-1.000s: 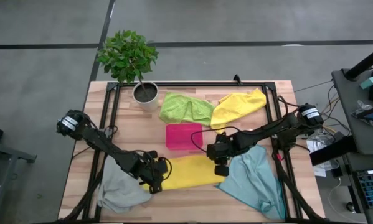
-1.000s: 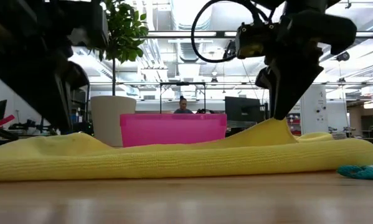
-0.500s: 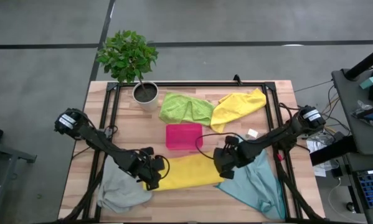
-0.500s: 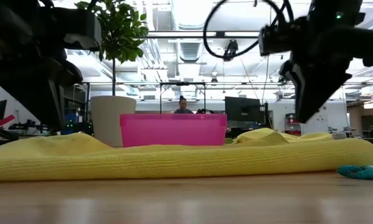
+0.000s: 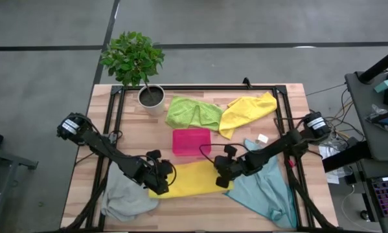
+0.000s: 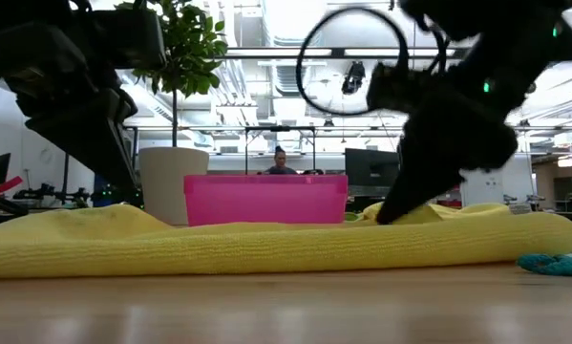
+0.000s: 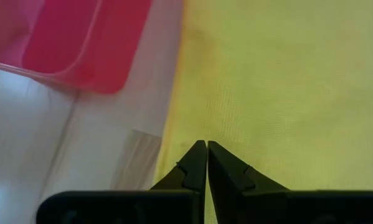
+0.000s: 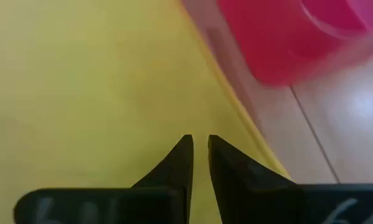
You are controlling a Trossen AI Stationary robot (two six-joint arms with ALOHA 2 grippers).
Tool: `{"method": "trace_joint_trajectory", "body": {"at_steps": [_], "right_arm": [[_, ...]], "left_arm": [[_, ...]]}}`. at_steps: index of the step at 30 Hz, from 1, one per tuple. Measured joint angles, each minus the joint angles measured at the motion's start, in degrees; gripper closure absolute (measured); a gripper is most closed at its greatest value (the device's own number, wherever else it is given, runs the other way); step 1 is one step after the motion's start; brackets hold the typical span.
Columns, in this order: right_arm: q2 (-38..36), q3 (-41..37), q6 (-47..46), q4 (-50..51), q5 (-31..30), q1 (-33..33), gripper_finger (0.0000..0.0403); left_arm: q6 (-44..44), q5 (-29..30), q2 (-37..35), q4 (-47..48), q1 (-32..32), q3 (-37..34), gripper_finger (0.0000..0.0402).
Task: Fold microfiber towels
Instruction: Fold the bottom yellow microfiber cloth
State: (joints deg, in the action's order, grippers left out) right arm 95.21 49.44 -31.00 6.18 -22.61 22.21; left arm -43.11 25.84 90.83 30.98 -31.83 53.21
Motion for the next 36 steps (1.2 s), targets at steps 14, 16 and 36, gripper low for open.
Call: {"method": "trace_joint_trajectory", "body": {"at_steps": [14, 16, 36], "right_arm": [[-1.6, -0.3, -4.4, 14.6, 0.1, -0.4, 0.0360], [-2.5, -0.3, -4.4, 15.0, 0.5, -0.4, 0.0360], [-8.1, -1.1, -7.3, 10.6, 0.5, 2.9, 0.0360]], "left_arm": [[-1.6, 6.4, 0.0, -3.6, 0.0, -3.5, 0.0402], [-1.6, 6.3, 0.0, -4.7, 0.0, -4.4, 0.0402], [-3.3, 6.4, 0.0, -10.3, 0.3, -10.1, 0.0402]]}}
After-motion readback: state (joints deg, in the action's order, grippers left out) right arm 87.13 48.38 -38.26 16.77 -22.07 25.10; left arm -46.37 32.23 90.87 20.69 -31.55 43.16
